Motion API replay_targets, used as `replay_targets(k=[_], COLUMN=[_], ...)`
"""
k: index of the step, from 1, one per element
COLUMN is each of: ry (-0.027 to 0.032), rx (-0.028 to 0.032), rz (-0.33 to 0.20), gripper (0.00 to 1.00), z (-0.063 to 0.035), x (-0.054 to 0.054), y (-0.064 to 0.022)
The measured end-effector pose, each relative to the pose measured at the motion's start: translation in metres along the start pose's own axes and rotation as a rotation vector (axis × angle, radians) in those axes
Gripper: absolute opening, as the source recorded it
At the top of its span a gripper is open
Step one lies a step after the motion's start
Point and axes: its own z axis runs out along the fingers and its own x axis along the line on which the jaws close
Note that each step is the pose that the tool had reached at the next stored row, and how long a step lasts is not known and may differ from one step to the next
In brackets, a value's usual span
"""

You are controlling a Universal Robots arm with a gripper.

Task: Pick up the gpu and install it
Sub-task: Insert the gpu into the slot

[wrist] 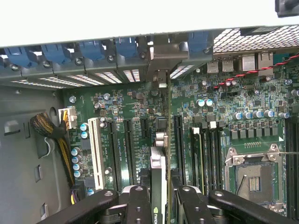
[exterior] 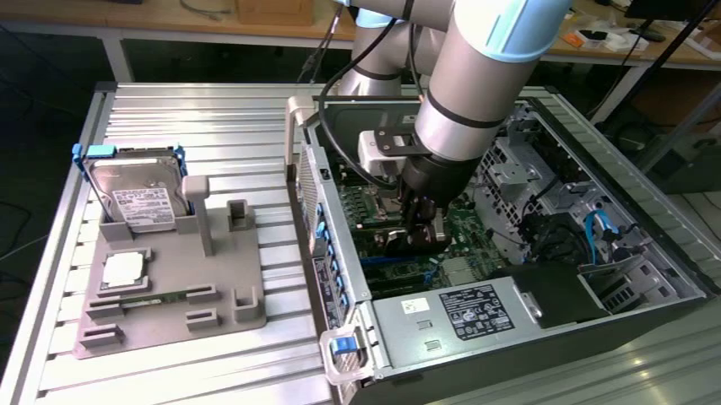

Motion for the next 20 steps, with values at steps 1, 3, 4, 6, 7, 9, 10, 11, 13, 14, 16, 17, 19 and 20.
replay_targets(k=[1, 3, 4, 6, 7, 9, 10, 11, 13, 14, 16, 17, 19, 20], ry=[-0.0005, -0.0033, -0.0046, -0.0074, -0.0089, -0.0112, -0.0121, -0.0128, -0.0144, -0.015, -0.0164, -0.0174, -0.0188, -0.0193], rx=[-0.0001, -0.0002, -0.0003, -0.0006, -0.0007, -0.0009, -0.001, -0.0011, -0.0012, -0.0012, -0.0014, -0.0015, -0.0016, -0.0017], rz=[0.0, 0.0, 0.0, 0.0, 0.0, 0.0, 0.0, 0.0, 0.0, 0.0, 0.0, 0.0, 0.0, 0.0], gripper=[0.27, 0.27, 0.27, 0.27, 0.27, 0.27, 0.27, 0.27, 0.27, 0.27, 0.27, 0.27, 0.27, 0.27], z=[0.0001, 0.0007, 0.0008, 0.0014, 0.0017, 0.0026, 0.0031, 0.0036, 0.0049, 0.0054, 0.0063, 0.0067, 0.0074, 0.0077], x=[0.0, 0.0, 0.0, 0.0, 0.0, 0.0001, 0.0001, 0.0, 0.0001, 0.0001, 0.0001, 0.0001, 0.0001, 0.0001], y=[0.0, 0.0001, 0.0001, 0.0001, 0.0001, 0.0, 0.0001, 0.0001, 0.0, 0.0001, 0.0001, 0.0001, 0.0, 0.0001])
